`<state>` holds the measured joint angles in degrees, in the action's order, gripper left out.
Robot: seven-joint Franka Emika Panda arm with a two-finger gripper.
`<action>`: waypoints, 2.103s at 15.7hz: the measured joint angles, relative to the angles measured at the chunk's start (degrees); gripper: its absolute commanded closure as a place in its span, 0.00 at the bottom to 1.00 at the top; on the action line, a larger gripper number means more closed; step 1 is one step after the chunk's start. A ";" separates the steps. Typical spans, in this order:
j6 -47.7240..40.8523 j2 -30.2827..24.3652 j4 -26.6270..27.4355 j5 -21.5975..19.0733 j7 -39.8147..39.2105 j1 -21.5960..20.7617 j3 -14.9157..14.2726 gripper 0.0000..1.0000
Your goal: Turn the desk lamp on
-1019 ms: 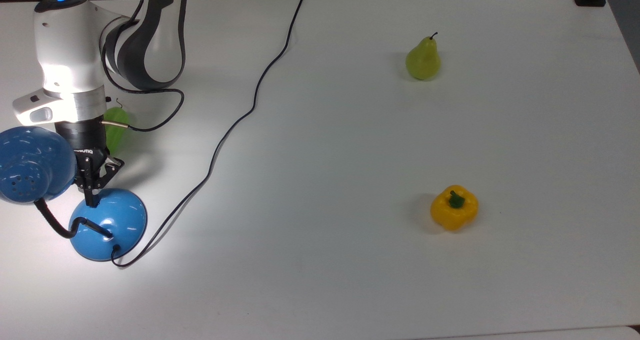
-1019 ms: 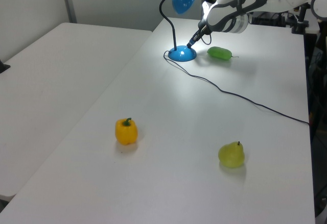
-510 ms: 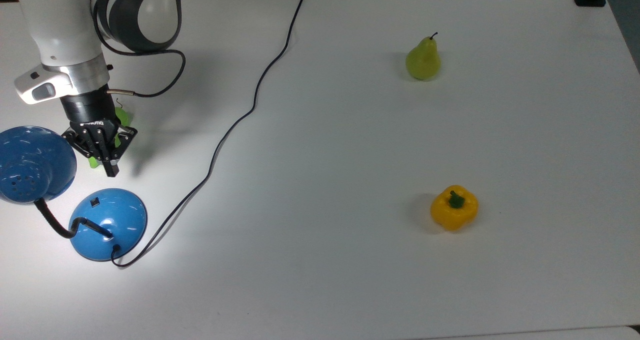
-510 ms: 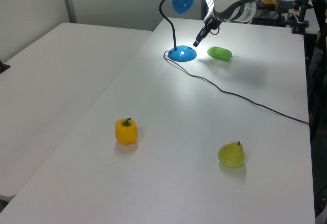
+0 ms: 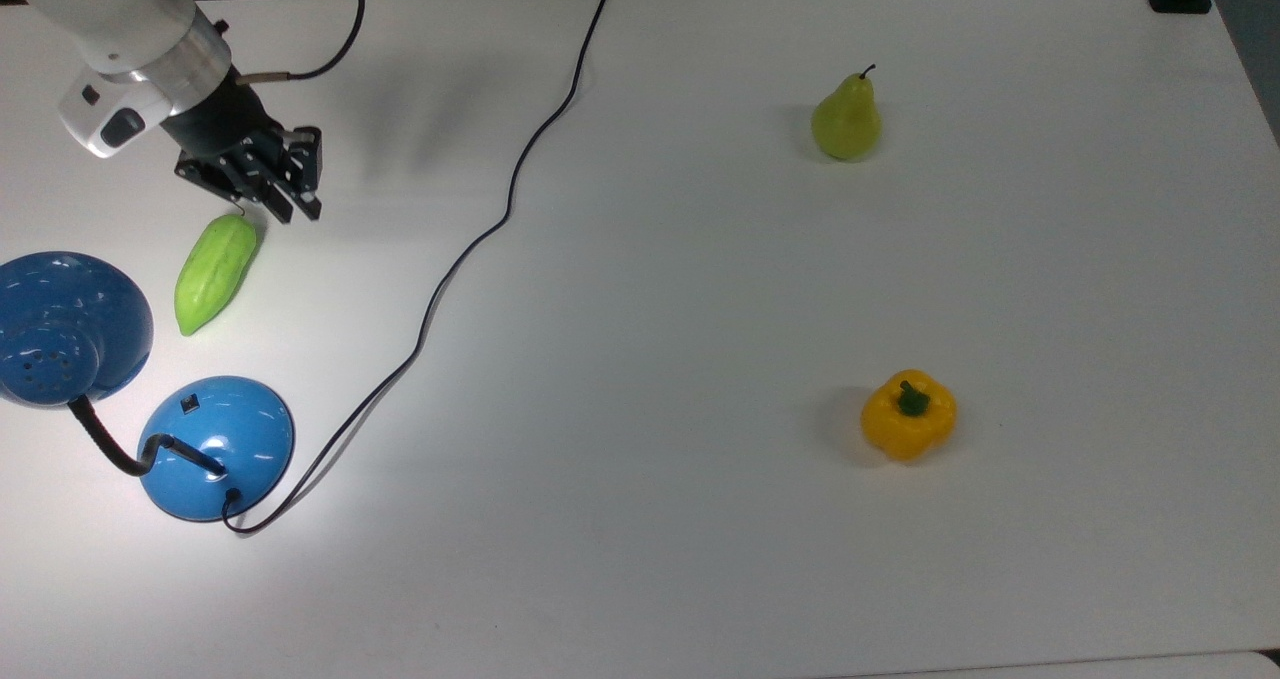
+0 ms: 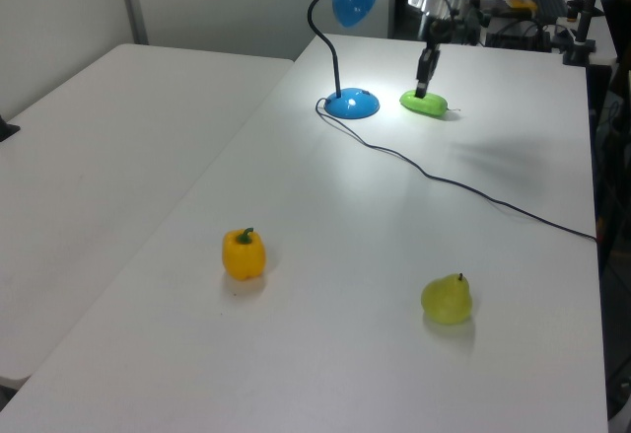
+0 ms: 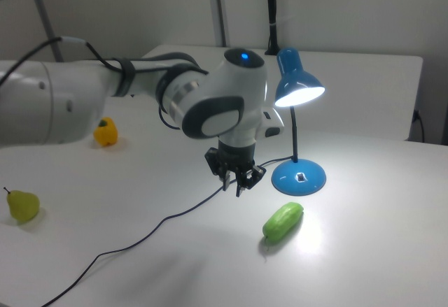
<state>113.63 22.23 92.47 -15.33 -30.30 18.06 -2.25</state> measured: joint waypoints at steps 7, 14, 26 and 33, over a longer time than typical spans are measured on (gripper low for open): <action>-19.37 -10.68 -0.11 15.71 7.72 -1.00 -0.12 0.00; -24.50 -21.64 -0.05 16.45 22.67 -7.95 -0.11 0.00; -18.05 -26.65 1.52 11.99 35.84 -15.89 3.99 0.00; -14.02 -23.86 2.11 14.22 28.28 -16.23 4.02 0.00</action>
<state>99.61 -1.63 94.58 -1.11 -2.03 1.83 1.76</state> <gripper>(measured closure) 0.000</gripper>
